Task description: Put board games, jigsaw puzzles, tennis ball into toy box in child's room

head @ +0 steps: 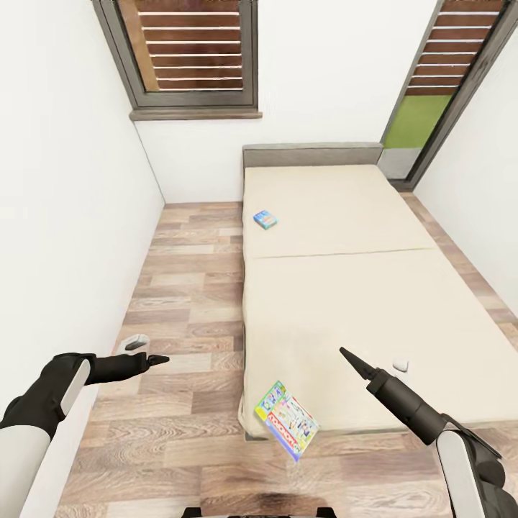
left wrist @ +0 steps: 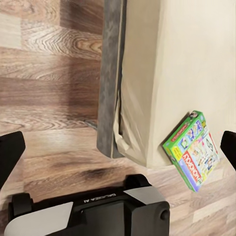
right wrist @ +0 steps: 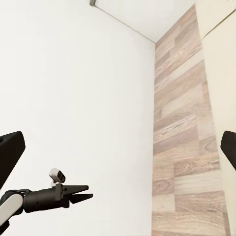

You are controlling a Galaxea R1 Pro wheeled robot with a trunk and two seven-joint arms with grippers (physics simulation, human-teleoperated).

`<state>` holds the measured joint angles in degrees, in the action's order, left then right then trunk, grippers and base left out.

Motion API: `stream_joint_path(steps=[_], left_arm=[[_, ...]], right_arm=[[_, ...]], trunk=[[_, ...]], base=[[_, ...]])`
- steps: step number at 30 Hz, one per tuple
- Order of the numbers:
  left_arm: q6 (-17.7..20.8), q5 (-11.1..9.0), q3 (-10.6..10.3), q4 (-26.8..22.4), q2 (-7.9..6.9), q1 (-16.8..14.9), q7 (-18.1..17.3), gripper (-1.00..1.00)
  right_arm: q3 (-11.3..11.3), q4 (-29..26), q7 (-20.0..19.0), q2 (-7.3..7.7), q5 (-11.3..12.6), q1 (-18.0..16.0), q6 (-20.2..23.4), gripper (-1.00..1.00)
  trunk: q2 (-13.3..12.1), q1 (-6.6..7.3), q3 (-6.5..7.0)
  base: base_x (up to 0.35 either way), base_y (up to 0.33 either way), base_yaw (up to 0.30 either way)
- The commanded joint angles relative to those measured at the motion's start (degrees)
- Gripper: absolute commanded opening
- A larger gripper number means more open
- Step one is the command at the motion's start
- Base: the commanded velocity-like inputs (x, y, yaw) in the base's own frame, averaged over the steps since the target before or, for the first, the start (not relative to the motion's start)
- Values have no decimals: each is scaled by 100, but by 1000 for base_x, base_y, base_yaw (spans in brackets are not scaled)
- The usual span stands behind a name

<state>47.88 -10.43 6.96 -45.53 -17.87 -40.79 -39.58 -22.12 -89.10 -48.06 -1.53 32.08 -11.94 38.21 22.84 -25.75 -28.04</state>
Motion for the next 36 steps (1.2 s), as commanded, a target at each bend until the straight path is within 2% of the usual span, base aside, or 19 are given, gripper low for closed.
stream_joint_path(steps=[1,22,29,36], left_arm=[[29,-3,8,0,1,-5,-15,100],[29,-4,5,0,3,-3,-7,100],[29,-5,5,0,3,-1,3,100],[29,-3,0,0,8,-1,10,100]], right_arm=[[-11,-2,-10,-5,18,-4,37,100],[-3,-2,-10,-12,7,-6,37,100],[-3,-2,-10,-28,-187,-9,37,100],[-2,-2,-10,-46,-261,-9,37,100]], trunk=[[9,-3,2],[9,-3,202],[9,-3,269],[9,-3,336]], base=[[0,0,56],[0,0,62],[0,0,65],[0,0,65]])
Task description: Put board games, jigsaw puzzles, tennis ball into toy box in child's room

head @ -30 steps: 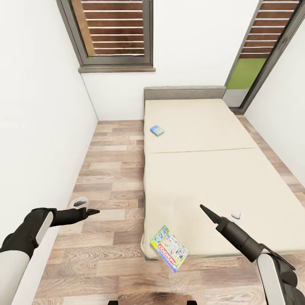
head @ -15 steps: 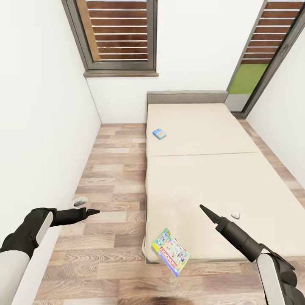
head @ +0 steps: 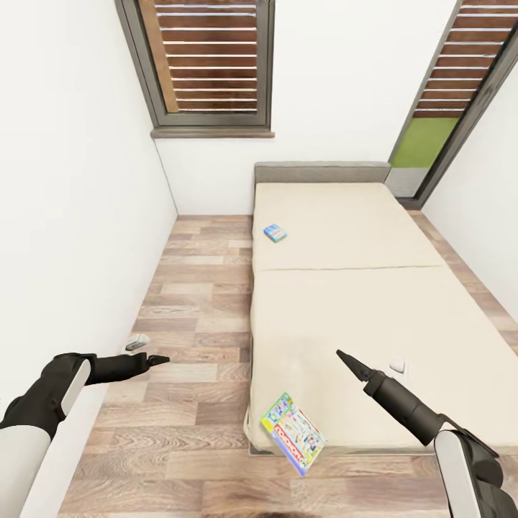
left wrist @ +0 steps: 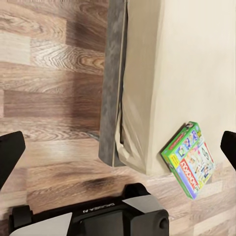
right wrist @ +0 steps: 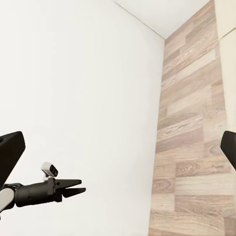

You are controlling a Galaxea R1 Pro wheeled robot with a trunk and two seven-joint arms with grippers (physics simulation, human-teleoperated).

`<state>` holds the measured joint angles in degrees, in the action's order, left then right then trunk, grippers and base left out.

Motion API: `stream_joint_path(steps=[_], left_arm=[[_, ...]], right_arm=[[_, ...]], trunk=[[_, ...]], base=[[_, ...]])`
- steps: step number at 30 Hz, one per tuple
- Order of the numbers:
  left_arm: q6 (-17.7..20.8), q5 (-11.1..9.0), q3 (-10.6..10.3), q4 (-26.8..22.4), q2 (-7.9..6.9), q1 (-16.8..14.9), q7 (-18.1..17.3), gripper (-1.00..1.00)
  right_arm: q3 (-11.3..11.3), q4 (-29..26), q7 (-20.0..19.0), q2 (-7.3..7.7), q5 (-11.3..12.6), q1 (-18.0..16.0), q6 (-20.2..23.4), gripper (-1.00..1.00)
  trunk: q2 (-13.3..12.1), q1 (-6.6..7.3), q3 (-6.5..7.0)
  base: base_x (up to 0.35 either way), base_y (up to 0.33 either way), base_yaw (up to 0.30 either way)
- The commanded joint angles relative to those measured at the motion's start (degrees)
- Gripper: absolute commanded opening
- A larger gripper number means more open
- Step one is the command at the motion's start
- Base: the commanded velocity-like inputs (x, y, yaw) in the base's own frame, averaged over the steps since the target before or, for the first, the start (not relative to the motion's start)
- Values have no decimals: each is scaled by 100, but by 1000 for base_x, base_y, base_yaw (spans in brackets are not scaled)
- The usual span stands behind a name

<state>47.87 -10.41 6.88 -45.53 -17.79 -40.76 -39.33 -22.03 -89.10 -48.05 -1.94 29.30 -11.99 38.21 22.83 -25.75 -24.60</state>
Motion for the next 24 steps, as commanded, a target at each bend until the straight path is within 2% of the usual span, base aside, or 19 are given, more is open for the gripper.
stream_joint_path(steps=[1,24], left_arm=[[29,-5,7,0,0,-5,-14,100],[29,-10,10,0,-5,-8,-13,100]], right_arm=[[-12,-2,-11,-6,13,-3,37,100],[-14,-2,-11,-9,6,-5,37,100]], trunk=[[9,-3,1],[9,-3,221]], base=[[0,0,65],[0,0,65]])
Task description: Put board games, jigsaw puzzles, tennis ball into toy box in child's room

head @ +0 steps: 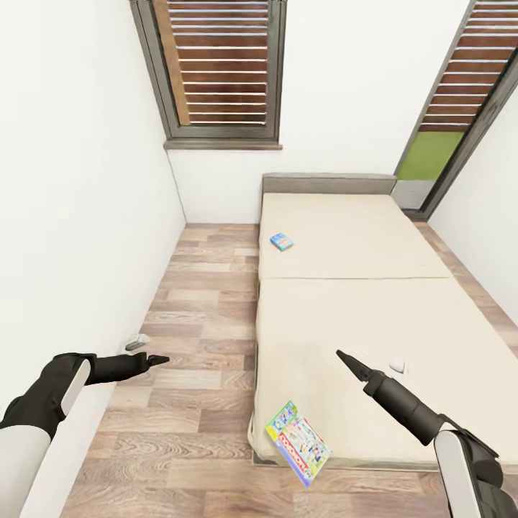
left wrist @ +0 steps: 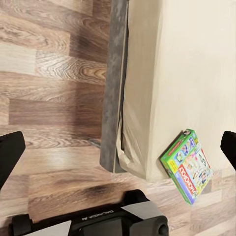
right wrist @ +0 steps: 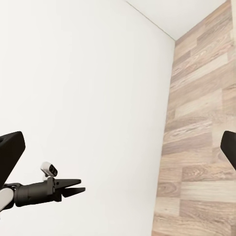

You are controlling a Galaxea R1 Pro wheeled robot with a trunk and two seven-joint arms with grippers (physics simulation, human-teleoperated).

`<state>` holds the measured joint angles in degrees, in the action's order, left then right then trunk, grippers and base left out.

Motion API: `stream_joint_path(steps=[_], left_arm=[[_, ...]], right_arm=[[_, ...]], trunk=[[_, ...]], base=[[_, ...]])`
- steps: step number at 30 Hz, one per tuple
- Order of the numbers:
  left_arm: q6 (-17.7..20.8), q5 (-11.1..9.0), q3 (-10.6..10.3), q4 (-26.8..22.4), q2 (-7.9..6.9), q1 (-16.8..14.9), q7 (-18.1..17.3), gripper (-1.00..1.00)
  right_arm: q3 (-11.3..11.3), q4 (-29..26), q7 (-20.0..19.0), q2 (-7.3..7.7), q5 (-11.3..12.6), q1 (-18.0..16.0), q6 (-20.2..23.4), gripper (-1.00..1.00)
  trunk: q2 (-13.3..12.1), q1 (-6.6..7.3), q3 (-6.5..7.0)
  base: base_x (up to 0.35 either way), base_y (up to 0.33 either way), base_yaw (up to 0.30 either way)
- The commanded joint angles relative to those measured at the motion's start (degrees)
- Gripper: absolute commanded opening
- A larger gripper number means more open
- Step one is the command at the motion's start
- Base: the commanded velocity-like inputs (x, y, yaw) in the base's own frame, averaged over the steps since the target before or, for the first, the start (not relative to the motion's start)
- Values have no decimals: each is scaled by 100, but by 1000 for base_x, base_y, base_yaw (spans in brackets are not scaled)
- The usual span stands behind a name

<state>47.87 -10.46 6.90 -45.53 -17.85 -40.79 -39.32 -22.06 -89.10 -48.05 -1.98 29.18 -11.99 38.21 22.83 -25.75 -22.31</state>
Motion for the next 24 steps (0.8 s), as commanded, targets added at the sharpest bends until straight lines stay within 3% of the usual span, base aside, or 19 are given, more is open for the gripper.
stream_joint_path(steps=[1,24], left_arm=[[29,-5,10,0,0,-4,-16,100],[29,-9,4,0,2,-3,-19,100]], right_arm=[[-11,-2,-11,-8,17,-5,37,100],[-1,-2,-10,-27,14,-2,32,100]], trunk=[[10,-3,1],[10,-3,220]], base=[[0,0,65],[0,0,65]])
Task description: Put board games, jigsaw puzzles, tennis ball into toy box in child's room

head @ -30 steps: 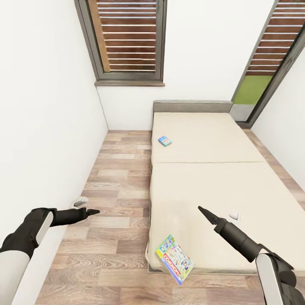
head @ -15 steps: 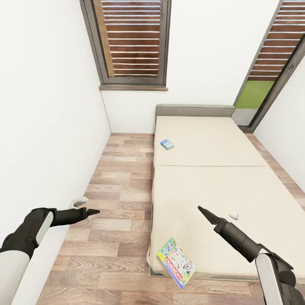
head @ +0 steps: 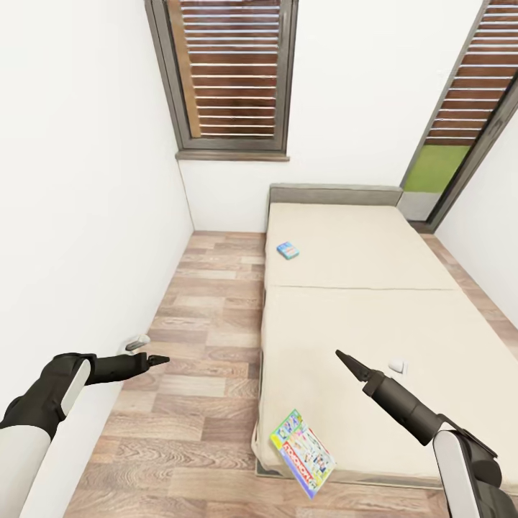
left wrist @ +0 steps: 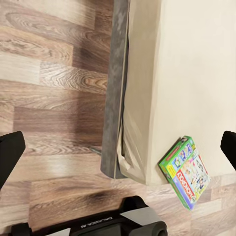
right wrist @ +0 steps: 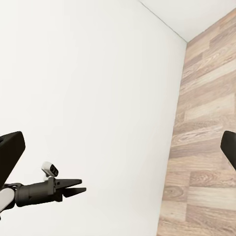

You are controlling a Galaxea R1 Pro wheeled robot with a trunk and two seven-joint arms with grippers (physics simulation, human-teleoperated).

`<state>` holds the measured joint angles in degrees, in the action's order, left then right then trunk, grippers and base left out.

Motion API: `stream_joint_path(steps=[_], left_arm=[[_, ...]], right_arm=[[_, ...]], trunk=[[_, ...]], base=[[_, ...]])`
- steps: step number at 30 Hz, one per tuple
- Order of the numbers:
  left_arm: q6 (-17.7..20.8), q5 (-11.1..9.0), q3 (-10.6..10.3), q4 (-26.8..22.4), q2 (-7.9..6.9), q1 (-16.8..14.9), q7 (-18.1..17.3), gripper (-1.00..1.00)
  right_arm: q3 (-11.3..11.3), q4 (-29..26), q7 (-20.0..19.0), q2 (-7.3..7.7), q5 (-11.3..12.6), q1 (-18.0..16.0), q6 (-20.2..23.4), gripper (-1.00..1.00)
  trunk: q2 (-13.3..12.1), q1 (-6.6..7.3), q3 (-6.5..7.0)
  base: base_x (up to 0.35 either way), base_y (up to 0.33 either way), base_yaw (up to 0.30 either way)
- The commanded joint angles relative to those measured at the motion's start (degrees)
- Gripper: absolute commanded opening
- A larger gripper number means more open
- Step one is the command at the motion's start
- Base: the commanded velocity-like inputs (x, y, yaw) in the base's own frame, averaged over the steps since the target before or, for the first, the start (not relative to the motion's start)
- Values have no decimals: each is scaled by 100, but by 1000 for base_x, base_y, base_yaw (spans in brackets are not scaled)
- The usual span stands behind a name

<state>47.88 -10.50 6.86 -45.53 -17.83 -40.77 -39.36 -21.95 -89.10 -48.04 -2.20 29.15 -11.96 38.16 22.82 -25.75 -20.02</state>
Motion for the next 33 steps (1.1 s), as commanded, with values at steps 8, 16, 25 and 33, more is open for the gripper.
stream_joint_path(steps=[8,16,25,33], left_arm=[[29,-5,8,0,5,-6,-10,100],[29,-5,8,0,8,-6,-10,100],[29,-4,8,0,6,-5,-4,100],[29,-2,8,0,9,-3,3,100]], right_arm=[[-11,-2,-11,-4,13,-4,37,100],[-11,-2,-6,-3,14,-6,36,100],[-10,-2,-5,2,12,-6,35,100],[-11,-2,-4,5,12,-4,34,100]], trunk=[[10,-3,67],[10,-3,143],[10,-3,229],[10,-3,305]], base=[[0,0,65],[0,0,65],[0,0,65],[0,0,65]])
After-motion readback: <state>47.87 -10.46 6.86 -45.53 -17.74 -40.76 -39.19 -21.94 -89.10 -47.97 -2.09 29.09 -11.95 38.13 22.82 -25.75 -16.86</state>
